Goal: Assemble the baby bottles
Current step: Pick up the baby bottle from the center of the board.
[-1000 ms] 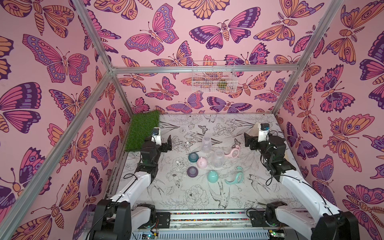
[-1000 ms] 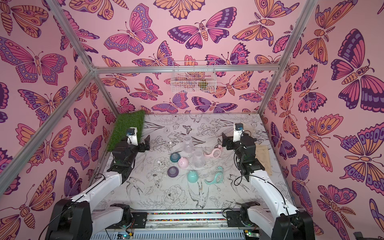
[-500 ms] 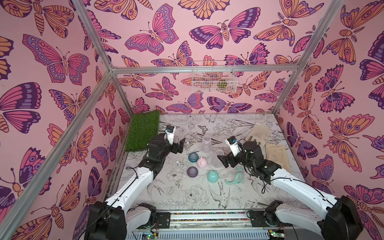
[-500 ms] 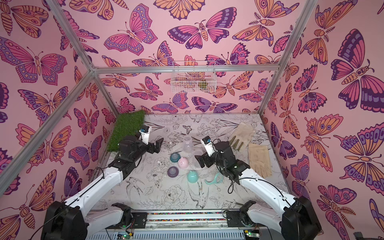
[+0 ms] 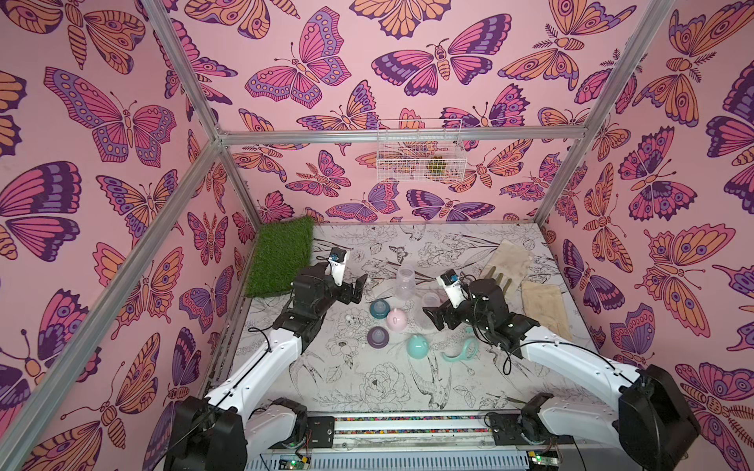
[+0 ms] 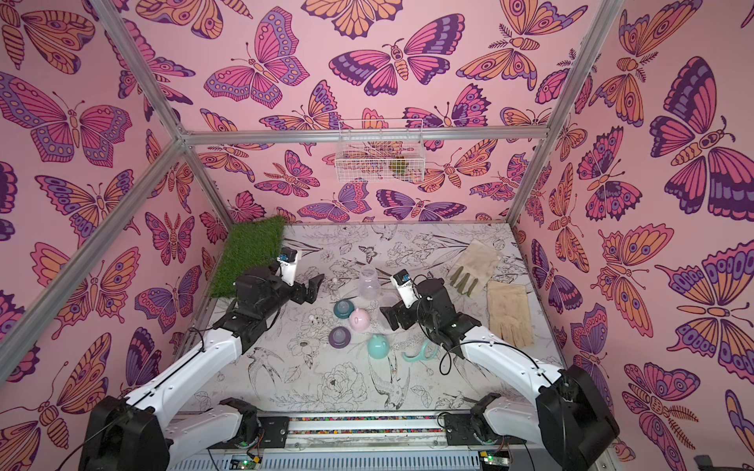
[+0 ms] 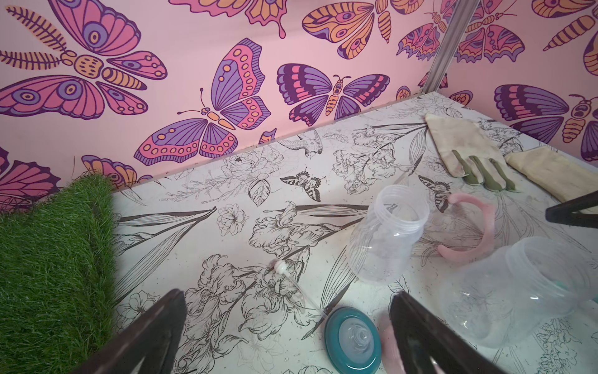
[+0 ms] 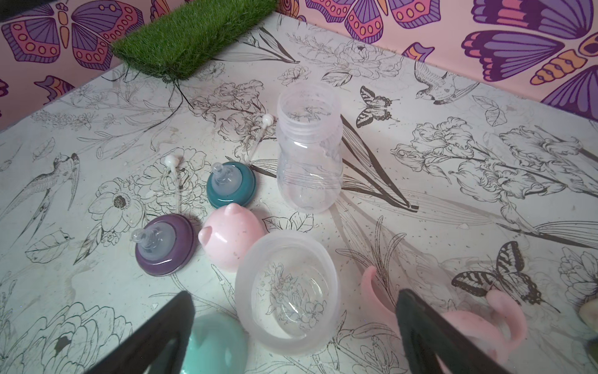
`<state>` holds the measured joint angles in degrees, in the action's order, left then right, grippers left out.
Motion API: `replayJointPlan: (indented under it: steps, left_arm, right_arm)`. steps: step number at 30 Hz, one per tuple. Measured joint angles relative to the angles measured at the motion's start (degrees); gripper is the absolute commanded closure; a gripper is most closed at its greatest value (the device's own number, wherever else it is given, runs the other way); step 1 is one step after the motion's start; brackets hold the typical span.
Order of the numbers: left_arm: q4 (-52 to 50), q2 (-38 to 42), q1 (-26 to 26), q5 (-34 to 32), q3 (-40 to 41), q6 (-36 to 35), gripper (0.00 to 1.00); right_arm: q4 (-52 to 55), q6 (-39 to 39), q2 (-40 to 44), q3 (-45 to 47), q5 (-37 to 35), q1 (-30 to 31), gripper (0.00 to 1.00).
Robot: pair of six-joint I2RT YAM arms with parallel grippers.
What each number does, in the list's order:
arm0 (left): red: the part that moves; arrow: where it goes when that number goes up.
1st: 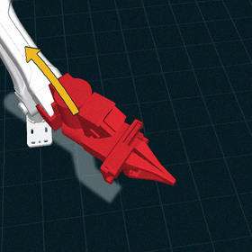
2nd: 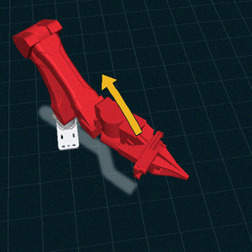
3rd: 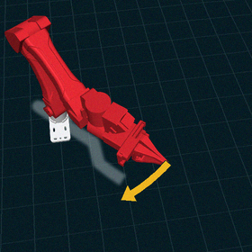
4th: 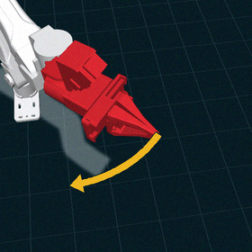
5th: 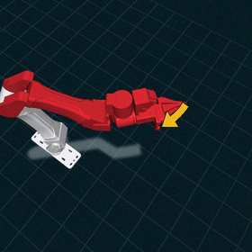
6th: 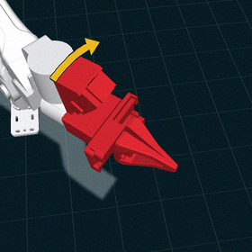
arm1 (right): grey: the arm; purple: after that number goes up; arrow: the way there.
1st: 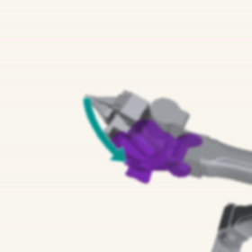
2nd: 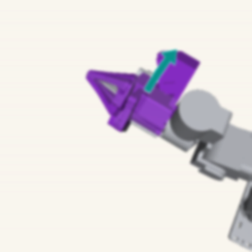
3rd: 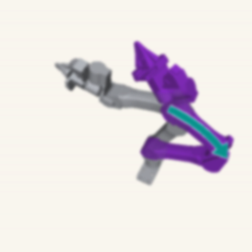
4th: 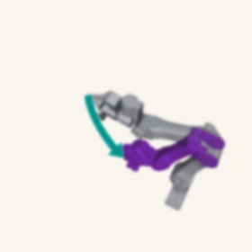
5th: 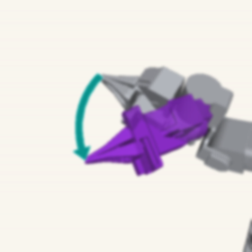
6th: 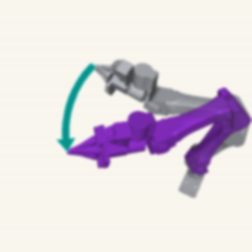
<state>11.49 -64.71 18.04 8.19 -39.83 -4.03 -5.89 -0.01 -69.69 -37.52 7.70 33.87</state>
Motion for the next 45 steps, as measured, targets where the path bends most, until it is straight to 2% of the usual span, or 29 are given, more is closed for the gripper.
replayJointPlan:
  steps: [10,25,29,38,43,45]
  left_arm:
    - [0.00,-0.02,0.26,1.18,0.00,-0.11,0.00]
    - [0.00,-0.22,0.37,2.58,0.00,-0.46,0.00]
    - [-0.02,-0.24,0.42,2.64,0.00,-0.48,0.00]
    - [-0.02,-0.26,0.94,2.97,0.00,-0.94,0.00]
    - [-0.02,-0.33,1.20,4.07,0.00,-0.92,0.00]
    - [-0.02,-0.35,1.40,5.25,0.00,-0.92,0.00]
  right_arm:
    - [-4.02,0.13,-6.10,-0.02,-0.42,0.00,0.00]
    - [-8.94,1.09,-10.21,-0.02,-0.74,0.00,0.08]
    - [-9.62,1.53,-11.23,-0.02,-0.68,0.00,0.16]
    - [-10.27,2.19,-11.32,-0.02,0.09,0.00,0.48]
    - [-9.60,2.78,-11.13,-0.04,0.52,0.00,0.57]
    - [-8.31,3.04,-10.43,-0.22,0.57,0.00,0.64]
